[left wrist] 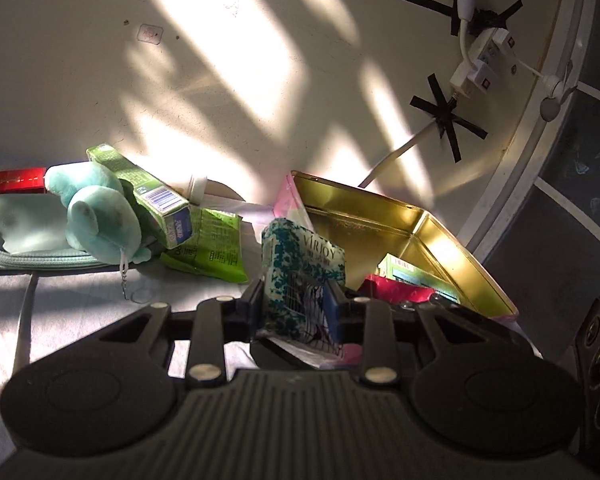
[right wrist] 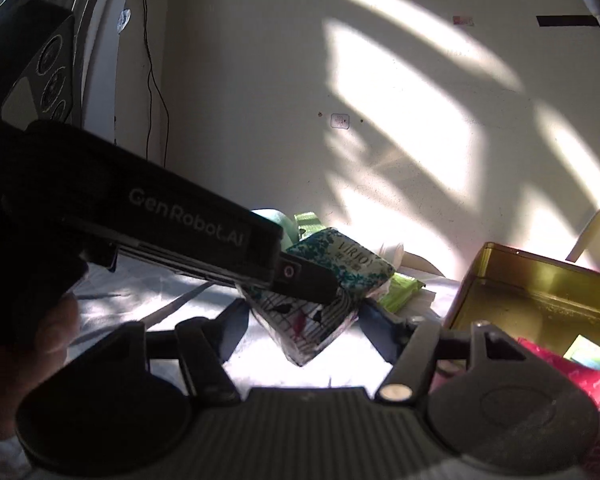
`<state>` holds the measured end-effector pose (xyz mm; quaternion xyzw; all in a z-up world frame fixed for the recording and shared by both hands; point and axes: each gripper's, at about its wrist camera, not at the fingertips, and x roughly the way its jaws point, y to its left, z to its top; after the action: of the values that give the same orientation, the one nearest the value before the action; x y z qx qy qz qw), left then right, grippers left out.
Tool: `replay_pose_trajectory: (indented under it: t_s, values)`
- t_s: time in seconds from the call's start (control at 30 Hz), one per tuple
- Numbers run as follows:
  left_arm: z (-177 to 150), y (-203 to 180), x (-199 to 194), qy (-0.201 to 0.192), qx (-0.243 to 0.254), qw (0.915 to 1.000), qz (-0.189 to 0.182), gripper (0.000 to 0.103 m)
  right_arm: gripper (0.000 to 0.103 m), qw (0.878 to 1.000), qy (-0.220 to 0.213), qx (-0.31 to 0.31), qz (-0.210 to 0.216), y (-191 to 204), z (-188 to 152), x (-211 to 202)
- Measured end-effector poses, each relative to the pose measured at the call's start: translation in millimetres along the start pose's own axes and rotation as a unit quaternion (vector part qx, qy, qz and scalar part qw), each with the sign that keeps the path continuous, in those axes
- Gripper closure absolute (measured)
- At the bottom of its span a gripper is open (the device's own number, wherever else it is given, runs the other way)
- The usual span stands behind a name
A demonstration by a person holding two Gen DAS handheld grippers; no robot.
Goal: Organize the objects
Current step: 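Carry the tissue pack into the tin and open the left tool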
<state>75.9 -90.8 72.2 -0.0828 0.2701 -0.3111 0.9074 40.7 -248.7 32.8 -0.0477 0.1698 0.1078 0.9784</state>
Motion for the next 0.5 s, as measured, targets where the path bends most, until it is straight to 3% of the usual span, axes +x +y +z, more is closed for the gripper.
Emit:
replay_pose_trajectory:
  t_s: [0.17,0.27,0.33,0.4,0.5]
  values:
    - [21,-46,58,-0.012,0.055,0.9978,-0.036,0.069,0.039,0.996,-0.027,0.028,-0.079,-60,7,-8]
    - [25,-66,94,-0.018,0.074,0.9967,-0.028,0.069,0.038,0.991,-0.028,0.06,-0.112,-96,3,7]
    - [27,-76,116,-0.009,0.079,0.9967,-0.019,0.068,0.029,0.987,-0.028,0.067,-0.141,-112,-4,19]
    - [28,-81,132,0.002,0.076,0.997,-0.01,0.068,0.028,0.983,-0.007,0.079,-0.168,-126,-9,29]
    - [25,-85,138,-0.007,0.075,0.9971,0.006,0.064,0.026,0.98,-0.001,0.119,-0.162,-144,-15,25]
